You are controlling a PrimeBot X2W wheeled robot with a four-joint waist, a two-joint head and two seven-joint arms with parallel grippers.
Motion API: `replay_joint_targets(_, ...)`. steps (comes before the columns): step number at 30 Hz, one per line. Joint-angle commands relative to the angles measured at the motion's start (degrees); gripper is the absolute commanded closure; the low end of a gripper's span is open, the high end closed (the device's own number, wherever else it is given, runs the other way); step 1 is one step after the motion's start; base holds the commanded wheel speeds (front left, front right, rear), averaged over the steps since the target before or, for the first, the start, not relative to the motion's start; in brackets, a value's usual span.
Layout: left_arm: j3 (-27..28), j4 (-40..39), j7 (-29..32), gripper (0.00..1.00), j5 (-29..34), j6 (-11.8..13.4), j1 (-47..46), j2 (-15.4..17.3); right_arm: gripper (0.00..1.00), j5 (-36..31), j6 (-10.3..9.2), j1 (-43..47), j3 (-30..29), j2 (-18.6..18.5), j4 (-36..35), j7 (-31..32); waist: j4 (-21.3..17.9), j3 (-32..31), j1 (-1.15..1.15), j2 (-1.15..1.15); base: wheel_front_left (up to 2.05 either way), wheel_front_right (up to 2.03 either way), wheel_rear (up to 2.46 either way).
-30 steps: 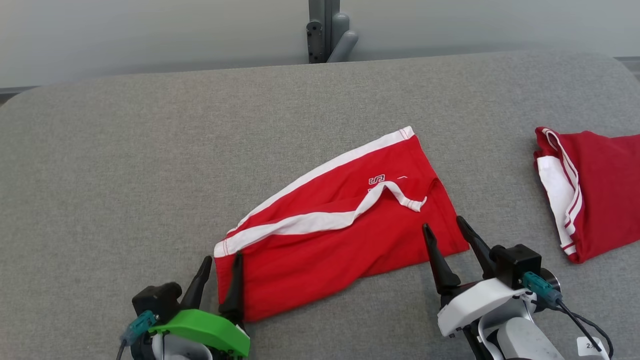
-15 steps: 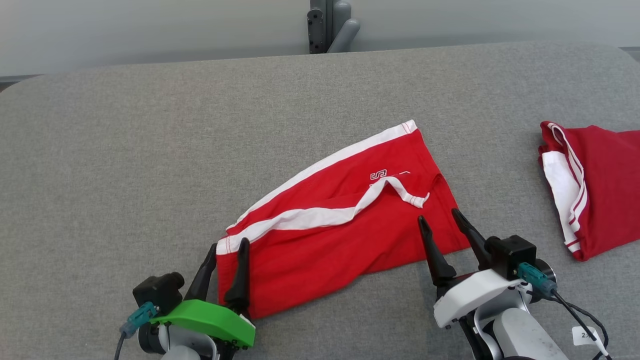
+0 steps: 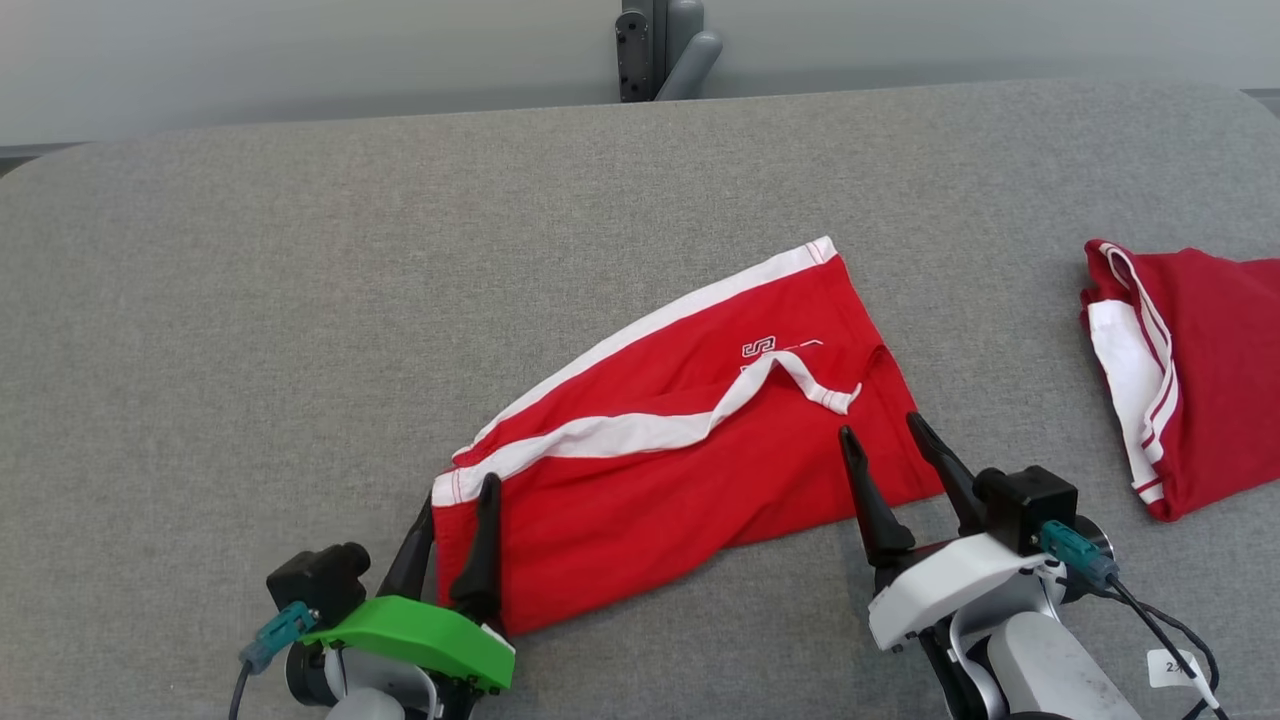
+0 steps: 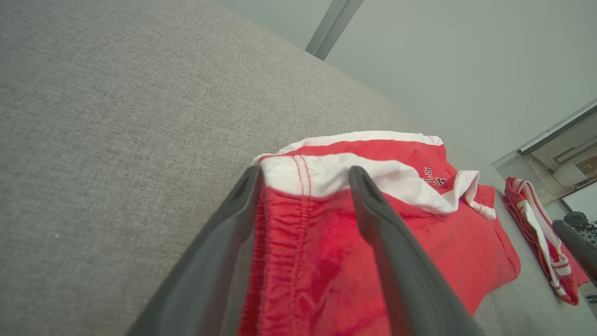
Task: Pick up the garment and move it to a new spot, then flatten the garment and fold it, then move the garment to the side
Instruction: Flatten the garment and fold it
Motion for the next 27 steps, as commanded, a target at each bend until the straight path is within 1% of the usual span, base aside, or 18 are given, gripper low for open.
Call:
replay_joint_targets(1,-0.3,-0.1,0.0,0.3,-0.1,-0.1,-1.0,0.2,0.0,0.3,-0.02,-0.6,-0.2,-0.1,-0.1,-0.1,0.0,0.1,0.0,0.0,0.0,0.0,0.0)
replay_joint_targets(2,-0.4,-0.3,0.0,0.48,-0.7,-0.1,-1.1,0.3,0.0,0.3,-0.02,-0.6,-0.2,-0.1,-0.2,-0.1,0.0,0.1,0.0,0.0,0.0,0.0,0.0)
replay_joint_targets(3,-0.4,-0.5,0.0,0.57,-1.2,-0.1,-1.0,0.2,0.0,0.5,-0.02,-0.6,-0.2,-0.1,-0.2,-0.1,0.1,0.2,0.0,0.0,0.0,0.0,0.0)
replay_joint_targets(4,-0.3,-0.8,0.0,0.6,-1.2,-0.1,-1.1,0.3,0.0,0.5,-0.02,-0.6,-0.2,-0.1,-0.3,-0.1,0.1,0.2,0.0,0.0,0.0,0.0,0.0)
replay_joint_targets(6,0.2,-1.4,0.0,0.74,-0.9,-0.1,-1.1,0.3,0.0,0.5,-0.02,-0.6,-0.3,-0.1,-0.2,-0.1,0.1,0.2,0.0,0.0,0.0,0.0,0.0)
replay_joint_targets(7,0.5,-1.8,0.0,0.77,-0.7,-0.1,-1.0,0.3,0.0,0.6,-0.02,-0.6,-0.4,-0.1,-0.1,-0.1,0.1,0.2,0.0,0.0,0.0,0.0,0.0)
replay_joint_targets(9,0.4,-1.8,0.0,0.77,-0.5,-0.1,-0.7,0.2,0.0,0.7,-0.02,-0.5,-0.4,-0.1,0.2,-0.1,0.2,0.2,0.0,0.0,0.0,0.0,0.0)
replay_joint_targets(10,0.3,-1.8,0.0,0.8,-0.4,-0.1,-0.7,0.3,0.0,1.0,-0.02,-0.4,-0.3,-0.1,0.3,-0.1,0.2,0.2,0.0,0.0,0.0,0.0,0.0)
replay_joint_targets(12,0.3,-1.9,0.0,0.88,-0.3,-0.1,-0.6,0.3,0.0,1.7,-0.02,-0.5,0.0,-0.1,0.8,-0.1,0.3,0.2,0.0,0.0,0.0,0.0,0.0)
replay_joint_targets(14,0.5,-2.1,0.0,1.0,0.1,-0.1,-0.6,0.3,0.0,2.5,-0.02,-1.5,0.7,-0.1,1.7,-0.1,0.5,0.3,0.0,0.0,0.0,0.0,0.0)
replay_joint_targets(20,-0.3,-2.3,0.0,1.0,1.0,-0.1,-0.6,0.3,0.0,5.6,-0.02,-4.8,3.6,-0.1,6.3,-0.1,1.2,0.8,0.0,0.0,0.0,0.0,0.0)
replay_joint_targets(27,-1.8,-2.1,0.0,1.0,1.0,-0.1,-1.3,0.2,0.0,7.7,-0.02,-8.8,4.3,-0.7,12.4,-0.1,2.4,1.6,0.0,0.0,0.0,0.0,0.0)
